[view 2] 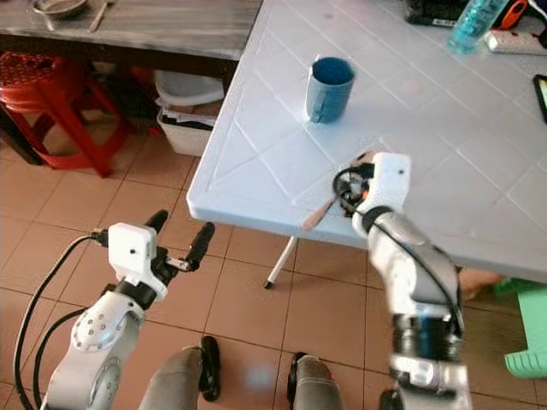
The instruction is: Setting the table
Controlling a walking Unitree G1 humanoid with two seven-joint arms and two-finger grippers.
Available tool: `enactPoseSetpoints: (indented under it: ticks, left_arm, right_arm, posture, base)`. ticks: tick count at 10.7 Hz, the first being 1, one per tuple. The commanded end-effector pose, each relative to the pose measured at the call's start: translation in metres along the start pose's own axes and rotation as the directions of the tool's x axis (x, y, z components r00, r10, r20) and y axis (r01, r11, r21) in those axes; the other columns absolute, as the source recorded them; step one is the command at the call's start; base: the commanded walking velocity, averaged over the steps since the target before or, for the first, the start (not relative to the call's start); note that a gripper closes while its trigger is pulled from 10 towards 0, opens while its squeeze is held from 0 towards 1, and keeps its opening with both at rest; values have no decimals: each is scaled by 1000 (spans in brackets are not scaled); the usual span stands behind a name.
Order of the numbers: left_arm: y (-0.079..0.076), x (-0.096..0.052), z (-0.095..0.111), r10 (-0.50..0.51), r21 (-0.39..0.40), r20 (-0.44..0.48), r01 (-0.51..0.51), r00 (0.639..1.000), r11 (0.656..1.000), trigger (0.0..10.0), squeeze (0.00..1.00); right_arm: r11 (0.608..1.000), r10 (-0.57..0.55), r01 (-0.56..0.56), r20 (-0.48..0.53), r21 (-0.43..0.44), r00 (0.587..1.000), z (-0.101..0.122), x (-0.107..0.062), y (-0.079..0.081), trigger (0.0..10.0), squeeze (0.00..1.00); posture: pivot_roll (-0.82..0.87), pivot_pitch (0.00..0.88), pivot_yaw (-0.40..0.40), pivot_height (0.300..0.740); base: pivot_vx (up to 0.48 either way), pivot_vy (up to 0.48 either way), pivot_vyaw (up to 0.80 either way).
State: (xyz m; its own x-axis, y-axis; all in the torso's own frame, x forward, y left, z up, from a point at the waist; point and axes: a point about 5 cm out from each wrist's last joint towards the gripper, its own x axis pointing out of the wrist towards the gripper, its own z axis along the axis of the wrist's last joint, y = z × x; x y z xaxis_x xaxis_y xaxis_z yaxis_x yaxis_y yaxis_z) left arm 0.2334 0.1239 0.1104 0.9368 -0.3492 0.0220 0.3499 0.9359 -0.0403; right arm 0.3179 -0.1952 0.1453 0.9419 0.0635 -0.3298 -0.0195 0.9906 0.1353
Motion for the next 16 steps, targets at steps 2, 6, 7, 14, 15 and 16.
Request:
enactPoseSetpoints:
  ticks: [2,6,7,14,15,16]
  left_arm:
    - [0,-3,-2,1,8,-19,-1,1000,1000,10000,0]
    - [0,-3,-1,1,13,-26,0,1000,1000,10000,0]
    - [0,-2,-1,-1,13,-28,2,1000,1000,10000,0]
    - [-3,-1,0,-9,4,-16,9,1000,1000,10000,0]
    - [-4,0,1,-12,1,-12,12,1000,1000,10000,0]
    - [-4,0,1,-13,2,-10,13,1000,1000,10000,0]
  right_arm:
    - [993,-111,117,-217,15,970,-45,-1,-33,0,0]
    - [979,-162,134,-179,-156,971,-44,-1,-50,0,0]
    - [959,-178,138,-145,-248,973,-42,-1,-53,0,0]
    - [956,-110,165,223,-244,969,-7,-8,-40,10000,0]
    - [948,-182,253,323,-194,929,1,-12,-35,10000,0]
    - [956,-211,267,356,-117,911,6,-13,-35,10000,0]
  posture:
    - [-11,254,22,740]
    - [-10,255,26,740]
    - [-10,254,28,740]
    - [-11,252,24,740]
    - [-12,249,24,740]
    - [-12,249,23,740]
  base:
    - [0,0,0]
    - [0,0,0]
    - [0,0,0]
    - [0,0,0]
    - [0,0,0]
    - [0,0,0]
